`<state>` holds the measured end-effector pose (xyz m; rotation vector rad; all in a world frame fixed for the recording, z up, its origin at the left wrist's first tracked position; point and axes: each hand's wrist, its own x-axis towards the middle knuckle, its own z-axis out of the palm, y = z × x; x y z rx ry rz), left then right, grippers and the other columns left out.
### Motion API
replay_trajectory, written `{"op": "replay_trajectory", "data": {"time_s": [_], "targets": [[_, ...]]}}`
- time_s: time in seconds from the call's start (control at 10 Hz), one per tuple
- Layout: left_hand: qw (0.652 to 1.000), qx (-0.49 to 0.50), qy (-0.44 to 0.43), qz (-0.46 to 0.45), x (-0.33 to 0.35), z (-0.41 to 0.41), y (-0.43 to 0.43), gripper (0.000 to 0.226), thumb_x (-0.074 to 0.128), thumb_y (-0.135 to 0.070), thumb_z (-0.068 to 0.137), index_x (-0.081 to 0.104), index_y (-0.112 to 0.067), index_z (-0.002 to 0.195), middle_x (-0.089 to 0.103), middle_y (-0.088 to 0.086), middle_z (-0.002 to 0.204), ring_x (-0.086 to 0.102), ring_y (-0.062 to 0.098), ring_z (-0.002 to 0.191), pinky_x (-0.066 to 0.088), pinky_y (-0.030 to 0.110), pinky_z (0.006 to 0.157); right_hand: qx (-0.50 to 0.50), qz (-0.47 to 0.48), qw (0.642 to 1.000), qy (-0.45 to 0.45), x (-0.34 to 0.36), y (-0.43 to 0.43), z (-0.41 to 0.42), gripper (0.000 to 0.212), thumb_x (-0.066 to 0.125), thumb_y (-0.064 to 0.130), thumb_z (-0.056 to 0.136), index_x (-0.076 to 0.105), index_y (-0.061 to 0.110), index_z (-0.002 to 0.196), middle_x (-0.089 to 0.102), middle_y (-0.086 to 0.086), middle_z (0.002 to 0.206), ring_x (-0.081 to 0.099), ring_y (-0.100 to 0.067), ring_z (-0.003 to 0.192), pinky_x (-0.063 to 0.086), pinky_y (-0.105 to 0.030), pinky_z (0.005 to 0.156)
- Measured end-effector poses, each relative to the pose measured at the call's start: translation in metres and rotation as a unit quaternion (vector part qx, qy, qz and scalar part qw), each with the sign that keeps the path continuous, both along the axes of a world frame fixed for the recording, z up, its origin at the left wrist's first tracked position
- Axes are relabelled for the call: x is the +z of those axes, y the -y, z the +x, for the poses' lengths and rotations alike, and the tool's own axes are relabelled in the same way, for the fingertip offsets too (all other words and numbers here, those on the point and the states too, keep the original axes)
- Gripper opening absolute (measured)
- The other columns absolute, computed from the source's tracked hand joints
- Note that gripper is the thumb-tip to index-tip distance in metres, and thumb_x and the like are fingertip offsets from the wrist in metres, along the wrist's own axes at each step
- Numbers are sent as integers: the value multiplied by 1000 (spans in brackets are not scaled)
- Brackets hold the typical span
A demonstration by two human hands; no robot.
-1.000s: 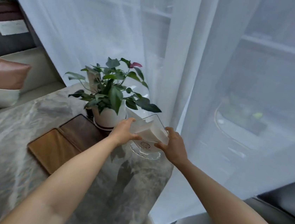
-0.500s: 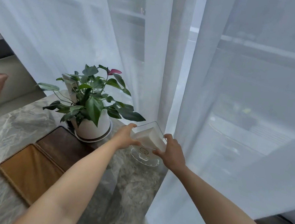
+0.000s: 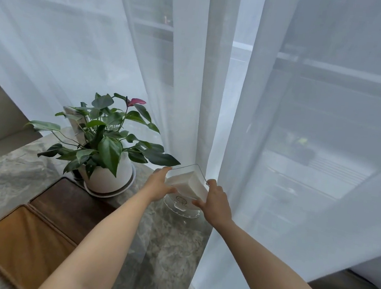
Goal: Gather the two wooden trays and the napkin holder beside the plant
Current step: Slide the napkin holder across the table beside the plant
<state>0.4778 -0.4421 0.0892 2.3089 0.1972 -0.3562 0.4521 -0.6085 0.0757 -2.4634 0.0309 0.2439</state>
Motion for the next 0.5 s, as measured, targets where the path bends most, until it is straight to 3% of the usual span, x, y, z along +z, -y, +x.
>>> {"op": "replay_trajectory", "data": {"time_s": [0.3, 0.5], "targets": [[1000, -13, 8, 22, -15, 1, -5, 71, 61, -22, 91, 23, -18, 150, 32, 9, 155, 32, 29, 141, 30, 39, 114, 0, -22, 1000, -19, -1, -5, 5, 59, 64, 29, 85, 33, 12, 132, 49, -18, 122, 46, -35, 114, 42, -38, 83], [997, -21, 7, 74, -24, -1, -7, 70, 52, -34, 94, 15, -22, 151, 17, 5, 160, 28, 30, 144, 29, 47, 116, 4, -34, 999, -18, -3, -6, 3, 60, 61, 30, 86, 29, 10, 133, 48, -18, 124, 45, -35, 115, 41, -38, 79]]}}
